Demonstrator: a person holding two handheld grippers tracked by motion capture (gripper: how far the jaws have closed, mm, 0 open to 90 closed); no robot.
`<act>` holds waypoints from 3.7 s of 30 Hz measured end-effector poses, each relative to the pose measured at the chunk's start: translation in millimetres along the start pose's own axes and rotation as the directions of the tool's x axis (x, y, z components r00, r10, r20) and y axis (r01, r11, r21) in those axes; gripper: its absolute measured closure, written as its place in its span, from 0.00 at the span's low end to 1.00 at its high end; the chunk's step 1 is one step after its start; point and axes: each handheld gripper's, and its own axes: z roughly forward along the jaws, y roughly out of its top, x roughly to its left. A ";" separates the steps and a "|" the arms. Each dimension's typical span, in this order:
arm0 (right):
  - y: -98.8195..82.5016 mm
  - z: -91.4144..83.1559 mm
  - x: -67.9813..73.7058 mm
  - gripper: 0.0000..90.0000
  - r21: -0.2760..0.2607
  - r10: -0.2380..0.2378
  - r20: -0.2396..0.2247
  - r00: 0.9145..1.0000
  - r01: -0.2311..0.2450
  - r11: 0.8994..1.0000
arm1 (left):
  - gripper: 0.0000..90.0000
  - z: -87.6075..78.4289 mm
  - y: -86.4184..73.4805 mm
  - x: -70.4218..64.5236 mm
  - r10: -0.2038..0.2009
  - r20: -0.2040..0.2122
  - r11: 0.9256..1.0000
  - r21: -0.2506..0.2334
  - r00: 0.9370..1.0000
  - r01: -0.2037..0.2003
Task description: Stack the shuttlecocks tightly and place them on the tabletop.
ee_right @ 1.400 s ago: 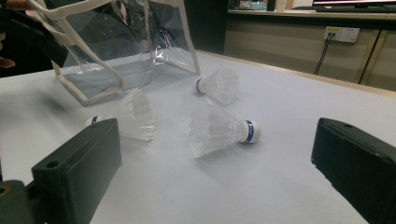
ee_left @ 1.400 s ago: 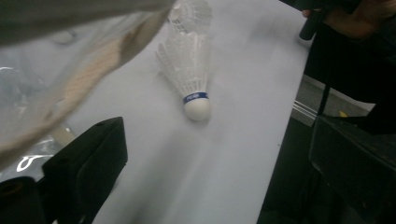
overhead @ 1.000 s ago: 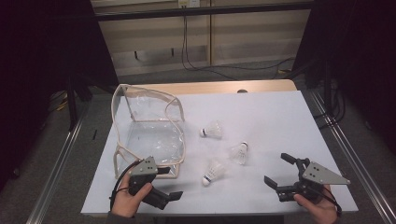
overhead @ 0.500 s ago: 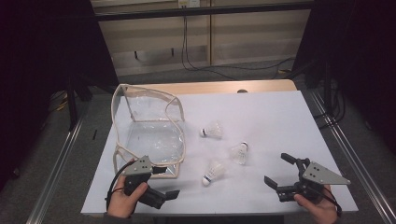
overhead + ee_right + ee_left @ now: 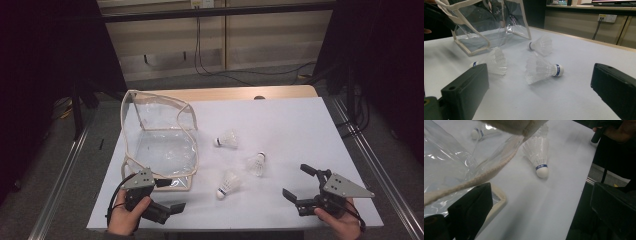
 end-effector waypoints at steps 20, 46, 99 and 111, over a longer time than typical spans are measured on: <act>-0.1 0.3 -0.1 0.01 0.002 -0.001 -0.002 1.000 0.001 1.000 | 0.04 -13.6 -11.3 9.9 -0.002 -0.047 0.999 -0.042 0.999 0.000; 0.4 0.0 0.1 0.01 0.005 -0.004 0.003 1.000 0.003 1.000 | 0.04 -12.2 -31.0 35.5 0.012 -0.082 0.999 -0.036 0.997 -0.015; 14.7 27.7 -10.7 0.03 0.093 -0.047 0.062 0.997 0.041 0.995 | 0.03 -14.2 -28.0 36.3 0.032 -0.022 0.997 -0.073 0.999 -0.034; 16.6 51.7 -7.3 0.03 0.135 -0.058 0.046 0.997 0.052 0.990 | 0.03 -14.0 -28.1 35.1 0.029 -0.018 0.996 -0.085 0.999 -0.030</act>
